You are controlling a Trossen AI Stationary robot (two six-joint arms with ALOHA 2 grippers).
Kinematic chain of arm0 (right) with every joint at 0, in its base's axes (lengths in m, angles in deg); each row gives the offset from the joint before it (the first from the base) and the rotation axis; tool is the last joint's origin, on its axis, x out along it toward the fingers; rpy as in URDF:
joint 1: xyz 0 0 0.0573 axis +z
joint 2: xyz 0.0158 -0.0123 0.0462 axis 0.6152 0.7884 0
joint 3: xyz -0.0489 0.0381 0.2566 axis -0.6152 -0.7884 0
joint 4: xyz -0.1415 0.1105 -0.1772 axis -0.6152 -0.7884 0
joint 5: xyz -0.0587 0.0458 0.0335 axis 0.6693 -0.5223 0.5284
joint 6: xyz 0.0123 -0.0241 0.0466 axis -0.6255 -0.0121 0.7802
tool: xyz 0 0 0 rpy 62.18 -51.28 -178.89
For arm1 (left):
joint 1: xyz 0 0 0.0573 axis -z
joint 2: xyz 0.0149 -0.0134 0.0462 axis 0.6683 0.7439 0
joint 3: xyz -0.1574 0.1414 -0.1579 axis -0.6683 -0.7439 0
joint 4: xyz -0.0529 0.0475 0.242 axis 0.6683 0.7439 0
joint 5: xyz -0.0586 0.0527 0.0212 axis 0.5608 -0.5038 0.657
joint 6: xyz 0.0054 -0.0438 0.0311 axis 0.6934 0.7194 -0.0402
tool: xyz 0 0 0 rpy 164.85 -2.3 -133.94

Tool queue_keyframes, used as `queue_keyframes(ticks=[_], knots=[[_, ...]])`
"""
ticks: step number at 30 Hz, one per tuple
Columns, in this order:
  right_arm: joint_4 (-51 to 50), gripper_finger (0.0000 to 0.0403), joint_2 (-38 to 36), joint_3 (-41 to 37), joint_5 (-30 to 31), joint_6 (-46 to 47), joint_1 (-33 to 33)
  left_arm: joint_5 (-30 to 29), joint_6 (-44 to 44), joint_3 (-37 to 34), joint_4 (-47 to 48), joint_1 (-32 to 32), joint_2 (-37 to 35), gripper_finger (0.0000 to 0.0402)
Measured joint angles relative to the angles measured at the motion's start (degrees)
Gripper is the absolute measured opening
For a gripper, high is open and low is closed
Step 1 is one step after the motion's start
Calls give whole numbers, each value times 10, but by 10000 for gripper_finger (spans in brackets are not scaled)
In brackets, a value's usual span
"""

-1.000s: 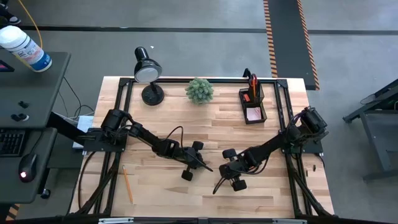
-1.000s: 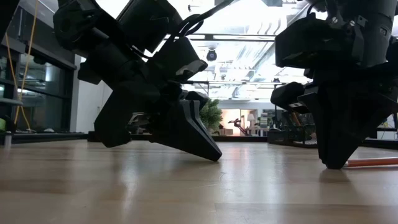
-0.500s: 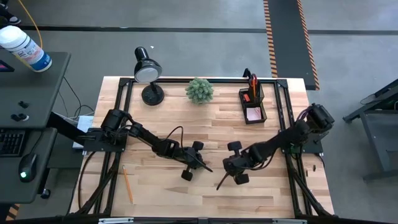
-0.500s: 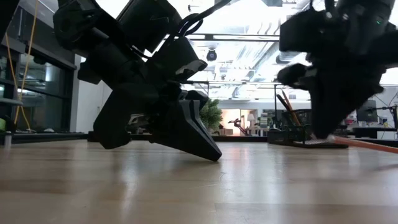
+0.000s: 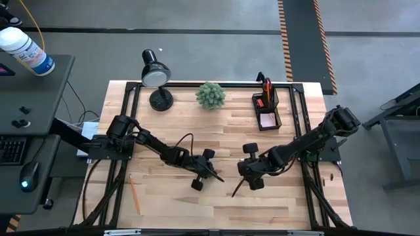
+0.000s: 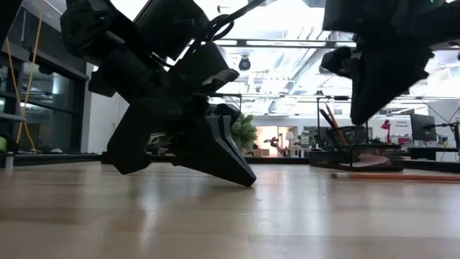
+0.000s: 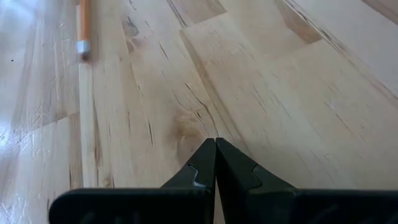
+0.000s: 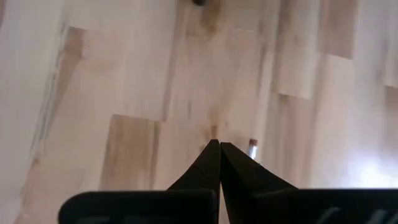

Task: Pick and place office supplies into organizer
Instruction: Put the right pencil into the desk organizer

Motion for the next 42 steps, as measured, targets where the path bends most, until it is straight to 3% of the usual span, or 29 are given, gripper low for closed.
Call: queue_keyframes(ticks=[9, 14, 19, 28, 36, 42], knots=[[-86, 2, 0, 54, 19, 8, -6, 0, -3, 0, 1, 0, 0, 1], [-268, 1, 0, 53, 87, 97, -30, -2, -7, 0, 12, 0, -1, 1], [-405, 6, -21, 12, 97, 211, -43, -3, -9, 0, 21, 0, -2, 1], [-394, 4, -192, -140, 92, 349, -25, -3, -19, 0, 20, 0, -2, 1], [-267, 10, -381, -269, 22, 360, -24, -3, -19, -1, 15, 0, -1, 1], [-226, 36, -428, -301, 34, 385, -28, -3, -19, -1, 13, 0, 0, 1]])
